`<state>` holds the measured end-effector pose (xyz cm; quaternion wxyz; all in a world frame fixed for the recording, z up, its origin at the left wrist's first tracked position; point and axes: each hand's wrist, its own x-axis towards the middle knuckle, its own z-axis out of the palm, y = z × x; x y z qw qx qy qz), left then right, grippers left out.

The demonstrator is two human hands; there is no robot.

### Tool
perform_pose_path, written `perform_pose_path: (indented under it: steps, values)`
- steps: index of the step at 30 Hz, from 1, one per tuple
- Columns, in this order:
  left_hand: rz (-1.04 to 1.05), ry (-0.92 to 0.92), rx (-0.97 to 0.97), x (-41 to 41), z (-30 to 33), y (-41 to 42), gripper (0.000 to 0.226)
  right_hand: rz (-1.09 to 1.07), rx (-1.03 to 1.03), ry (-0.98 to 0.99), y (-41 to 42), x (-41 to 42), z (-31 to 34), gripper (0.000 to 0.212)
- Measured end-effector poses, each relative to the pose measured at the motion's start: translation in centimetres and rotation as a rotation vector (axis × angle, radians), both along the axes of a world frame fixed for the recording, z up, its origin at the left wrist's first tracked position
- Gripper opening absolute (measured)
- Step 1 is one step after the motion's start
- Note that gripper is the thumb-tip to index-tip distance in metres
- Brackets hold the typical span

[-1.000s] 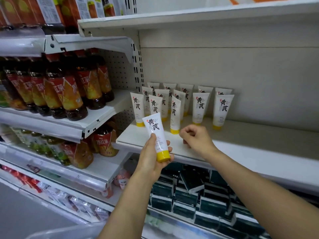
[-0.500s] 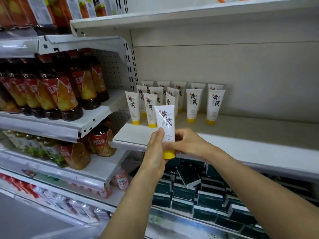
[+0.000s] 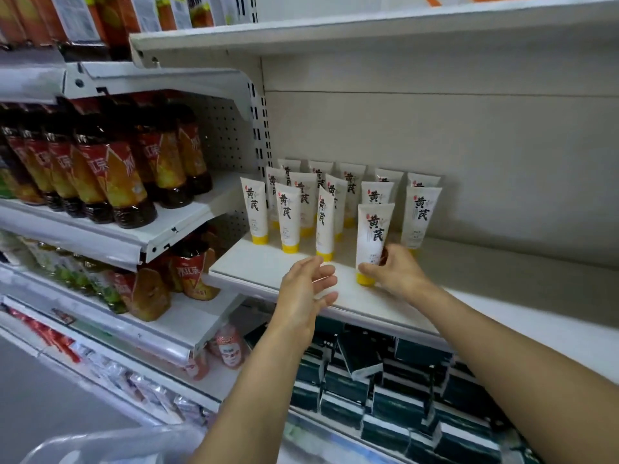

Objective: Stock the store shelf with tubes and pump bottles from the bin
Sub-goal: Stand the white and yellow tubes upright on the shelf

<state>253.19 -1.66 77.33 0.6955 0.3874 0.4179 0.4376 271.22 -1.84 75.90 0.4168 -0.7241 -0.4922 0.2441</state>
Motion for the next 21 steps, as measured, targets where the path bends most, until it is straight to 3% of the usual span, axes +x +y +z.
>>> perform_pose_path:
  steps: [8,21]
  values:
    - [0.05,0.005,0.009,1.0,-0.1,0.5,0.02,0.008,0.001,-0.112,2.3,0.7,-0.7,0.048]
    - [0.104,-0.001,0.017,1.6,-0.1,0.0,0.017,0.024,0.032,-0.075,2.7,1.2,-0.9,0.049]
